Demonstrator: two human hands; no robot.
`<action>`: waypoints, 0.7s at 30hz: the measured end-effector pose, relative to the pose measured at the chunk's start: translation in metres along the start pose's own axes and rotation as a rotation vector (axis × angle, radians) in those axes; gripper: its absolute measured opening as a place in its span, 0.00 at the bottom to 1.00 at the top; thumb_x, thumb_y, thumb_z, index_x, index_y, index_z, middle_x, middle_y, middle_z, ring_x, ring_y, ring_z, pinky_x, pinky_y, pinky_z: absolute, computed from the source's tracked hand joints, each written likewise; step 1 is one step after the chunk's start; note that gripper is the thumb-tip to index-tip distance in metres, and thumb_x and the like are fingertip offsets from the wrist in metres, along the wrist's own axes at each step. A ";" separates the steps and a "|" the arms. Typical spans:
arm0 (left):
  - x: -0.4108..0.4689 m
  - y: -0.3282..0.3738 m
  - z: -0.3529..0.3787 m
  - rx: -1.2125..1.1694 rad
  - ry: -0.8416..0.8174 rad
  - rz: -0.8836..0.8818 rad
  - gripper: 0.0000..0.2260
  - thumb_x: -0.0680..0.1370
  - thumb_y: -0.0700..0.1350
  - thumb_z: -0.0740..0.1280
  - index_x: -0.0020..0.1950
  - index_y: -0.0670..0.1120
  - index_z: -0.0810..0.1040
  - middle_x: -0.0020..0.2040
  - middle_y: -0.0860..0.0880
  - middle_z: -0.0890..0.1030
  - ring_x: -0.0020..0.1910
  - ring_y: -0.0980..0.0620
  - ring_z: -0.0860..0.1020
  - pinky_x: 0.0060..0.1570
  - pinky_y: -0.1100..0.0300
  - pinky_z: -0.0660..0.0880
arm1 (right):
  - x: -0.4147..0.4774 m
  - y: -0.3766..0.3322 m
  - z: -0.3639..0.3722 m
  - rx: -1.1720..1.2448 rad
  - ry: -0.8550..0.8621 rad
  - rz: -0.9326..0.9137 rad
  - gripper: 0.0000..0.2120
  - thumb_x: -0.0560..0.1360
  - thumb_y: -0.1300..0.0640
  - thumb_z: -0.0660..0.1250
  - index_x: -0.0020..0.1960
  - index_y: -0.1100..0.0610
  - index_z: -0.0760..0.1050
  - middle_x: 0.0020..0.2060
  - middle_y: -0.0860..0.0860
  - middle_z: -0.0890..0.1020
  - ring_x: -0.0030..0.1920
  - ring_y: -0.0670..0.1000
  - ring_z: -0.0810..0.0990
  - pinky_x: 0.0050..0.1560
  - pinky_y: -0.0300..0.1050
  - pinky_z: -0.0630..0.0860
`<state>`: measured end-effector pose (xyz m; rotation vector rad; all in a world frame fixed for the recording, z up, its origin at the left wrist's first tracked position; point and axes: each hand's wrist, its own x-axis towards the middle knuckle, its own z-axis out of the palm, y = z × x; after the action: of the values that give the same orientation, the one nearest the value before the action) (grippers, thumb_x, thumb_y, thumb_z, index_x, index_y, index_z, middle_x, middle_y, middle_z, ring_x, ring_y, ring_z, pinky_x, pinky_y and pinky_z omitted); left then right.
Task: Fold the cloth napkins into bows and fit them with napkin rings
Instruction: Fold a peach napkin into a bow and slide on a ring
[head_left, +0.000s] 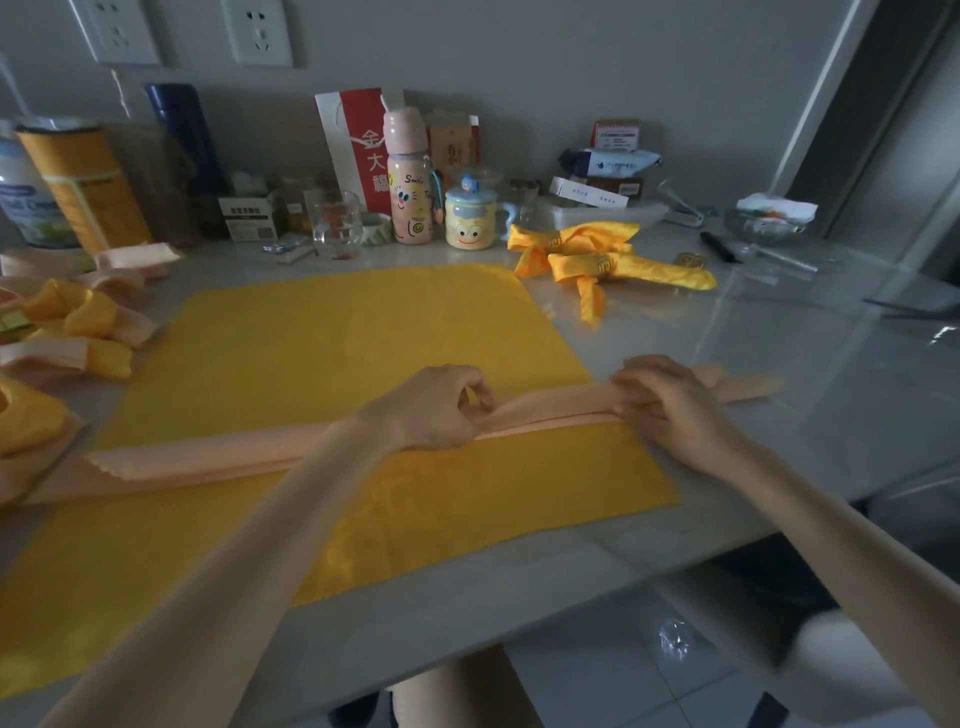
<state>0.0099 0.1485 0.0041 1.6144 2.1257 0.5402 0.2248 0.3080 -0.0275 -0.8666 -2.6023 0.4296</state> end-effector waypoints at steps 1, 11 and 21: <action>0.004 0.005 0.002 -0.018 0.029 0.001 0.09 0.77 0.44 0.65 0.56 0.46 0.76 0.39 0.56 0.70 0.36 0.59 0.70 0.35 0.65 0.67 | 0.001 0.000 -0.002 0.021 -0.006 -0.015 0.15 0.75 0.61 0.67 0.61 0.62 0.75 0.59 0.57 0.75 0.60 0.57 0.75 0.61 0.51 0.73; 0.020 0.032 0.031 0.280 0.144 -0.020 0.18 0.76 0.57 0.64 0.61 0.49 0.67 0.47 0.50 0.77 0.48 0.46 0.76 0.41 0.55 0.71 | 0.003 0.006 -0.013 -0.431 0.202 -0.272 0.12 0.65 0.75 0.68 0.45 0.63 0.77 0.40 0.57 0.80 0.41 0.60 0.79 0.41 0.52 0.75; 0.017 0.037 0.035 0.360 0.082 0.077 0.10 0.80 0.51 0.59 0.59 0.51 0.67 0.50 0.49 0.78 0.47 0.45 0.76 0.46 0.53 0.73 | -0.008 -0.002 -0.028 -0.620 -0.099 -0.187 0.12 0.71 0.71 0.62 0.50 0.58 0.68 0.47 0.53 0.70 0.45 0.53 0.73 0.39 0.44 0.66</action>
<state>0.0541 0.1766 -0.0067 1.8994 2.3315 0.2585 0.2422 0.3061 -0.0038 -0.7742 -2.9161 -0.4223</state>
